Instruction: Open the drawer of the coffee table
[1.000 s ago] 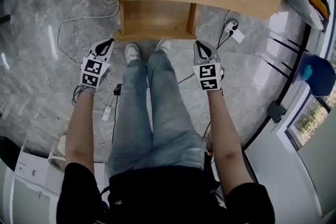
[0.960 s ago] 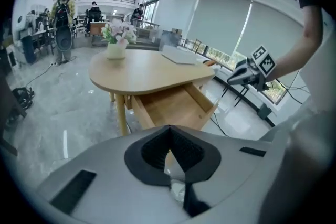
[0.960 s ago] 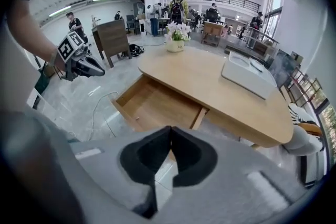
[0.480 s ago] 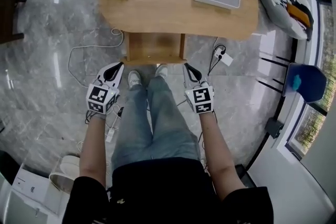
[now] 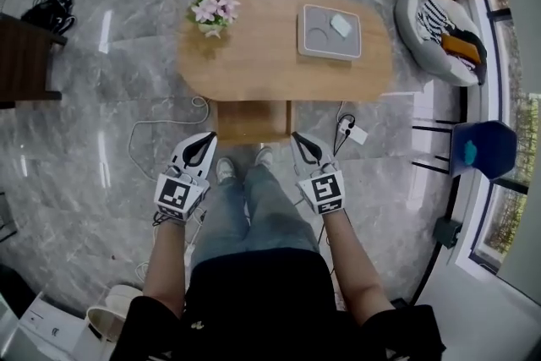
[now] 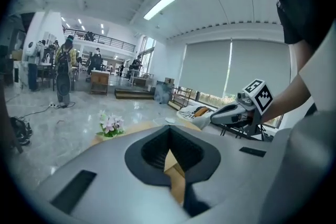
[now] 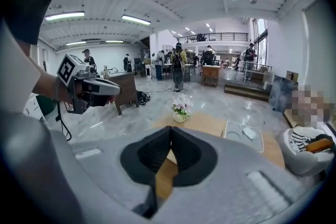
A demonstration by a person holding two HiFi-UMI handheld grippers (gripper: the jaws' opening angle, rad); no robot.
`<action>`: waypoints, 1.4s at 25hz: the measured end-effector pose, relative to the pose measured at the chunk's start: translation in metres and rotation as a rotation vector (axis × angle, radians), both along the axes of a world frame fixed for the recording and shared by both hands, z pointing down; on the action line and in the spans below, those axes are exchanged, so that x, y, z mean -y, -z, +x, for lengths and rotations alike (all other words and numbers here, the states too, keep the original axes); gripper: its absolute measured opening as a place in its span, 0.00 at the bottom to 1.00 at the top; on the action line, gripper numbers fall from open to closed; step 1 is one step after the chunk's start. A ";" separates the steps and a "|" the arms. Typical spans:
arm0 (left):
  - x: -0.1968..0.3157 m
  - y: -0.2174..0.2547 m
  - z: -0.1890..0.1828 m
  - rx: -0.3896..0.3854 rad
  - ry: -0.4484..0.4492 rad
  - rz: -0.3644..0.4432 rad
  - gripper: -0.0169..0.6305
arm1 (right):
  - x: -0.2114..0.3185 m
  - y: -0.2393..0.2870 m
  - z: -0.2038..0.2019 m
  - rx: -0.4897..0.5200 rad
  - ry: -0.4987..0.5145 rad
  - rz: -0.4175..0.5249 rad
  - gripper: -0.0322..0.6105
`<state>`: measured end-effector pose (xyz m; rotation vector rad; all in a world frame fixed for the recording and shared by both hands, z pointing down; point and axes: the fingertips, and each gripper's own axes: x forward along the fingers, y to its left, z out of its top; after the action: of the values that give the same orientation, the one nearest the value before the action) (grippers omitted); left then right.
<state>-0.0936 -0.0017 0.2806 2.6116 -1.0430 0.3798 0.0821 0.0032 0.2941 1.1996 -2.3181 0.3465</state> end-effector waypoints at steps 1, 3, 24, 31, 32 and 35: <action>0.002 0.015 0.002 -0.014 -0.009 0.015 0.04 | 0.002 0.015 -0.001 0.013 0.002 0.014 0.05; 0.012 0.047 0.005 -0.029 -0.017 0.042 0.04 | 0.010 0.044 -0.003 0.046 0.008 0.038 0.05; 0.020 0.252 0.044 -0.081 0.019 0.158 0.04 | 0.031 0.264 -0.002 0.187 0.070 0.236 0.05; 0.021 0.291 0.044 -0.064 0.009 0.238 0.04 | 0.027 0.296 -0.003 0.224 0.102 0.269 0.05; 0.022 0.296 0.043 -0.073 0.017 0.241 0.04 | 0.026 0.299 -0.004 0.228 0.109 0.273 0.05; 0.022 0.305 0.040 -0.091 0.023 0.252 0.04 | 0.024 0.308 -0.008 0.230 0.136 0.299 0.05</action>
<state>-0.0538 -0.0233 -0.0240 2.8020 -1.1558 0.1297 0.0742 -0.0212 -0.0137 1.1803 -2.7088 0.0944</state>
